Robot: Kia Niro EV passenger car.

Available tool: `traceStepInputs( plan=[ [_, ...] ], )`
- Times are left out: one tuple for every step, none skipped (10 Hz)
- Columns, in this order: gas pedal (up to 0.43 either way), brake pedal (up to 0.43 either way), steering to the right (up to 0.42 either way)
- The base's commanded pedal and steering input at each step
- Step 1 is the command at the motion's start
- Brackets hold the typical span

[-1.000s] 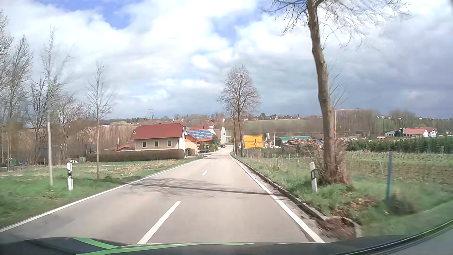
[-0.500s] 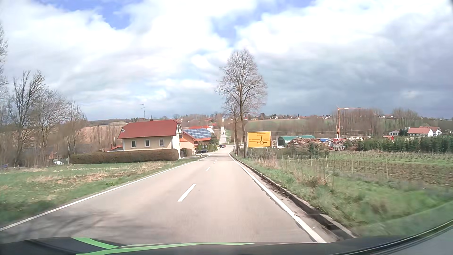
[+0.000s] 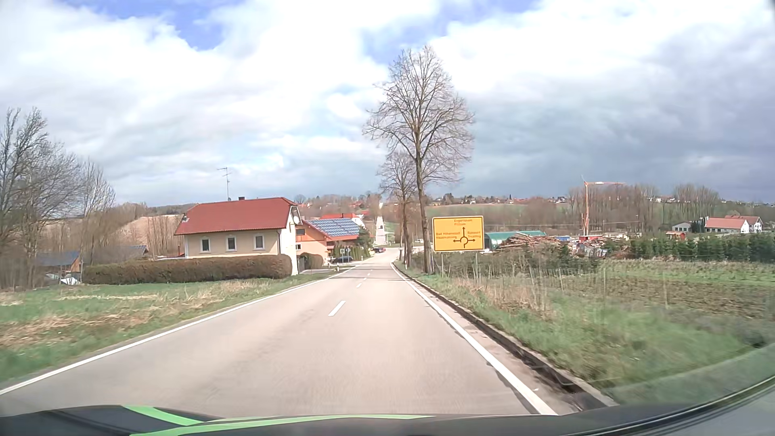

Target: Follow the waypoints while adhering to traffic rules and regulations

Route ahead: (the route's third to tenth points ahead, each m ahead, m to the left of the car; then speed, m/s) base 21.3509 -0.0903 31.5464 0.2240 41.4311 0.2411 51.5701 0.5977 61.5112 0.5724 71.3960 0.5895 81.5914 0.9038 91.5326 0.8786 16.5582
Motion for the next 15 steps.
traceStepInputs(
  plan=[
    [0.000, 0.122, 0.000],
    [0.000, 0.128, -0.001],
    [0.000, 0.128, -0.001],
    [0.000, 0.122, -0.001],
    [0.000, 0.122, -0.002],
    [0.000, 0.122, -0.002],
    [0.000, 0.122, -0.002],
    [0.000, 0.122, -0.003],
    [0.000, 0.122, -0.003],
    [0.000, 0.122, -0.003],
    [0.000, 0.122, -0.004],
    [0.000, 0.122, -0.004],
    [0.000, 0.122, -0.004],
    [0.000, 0.122, -0.004],
    [0.000, 0.122, -0.005]
  ],
)
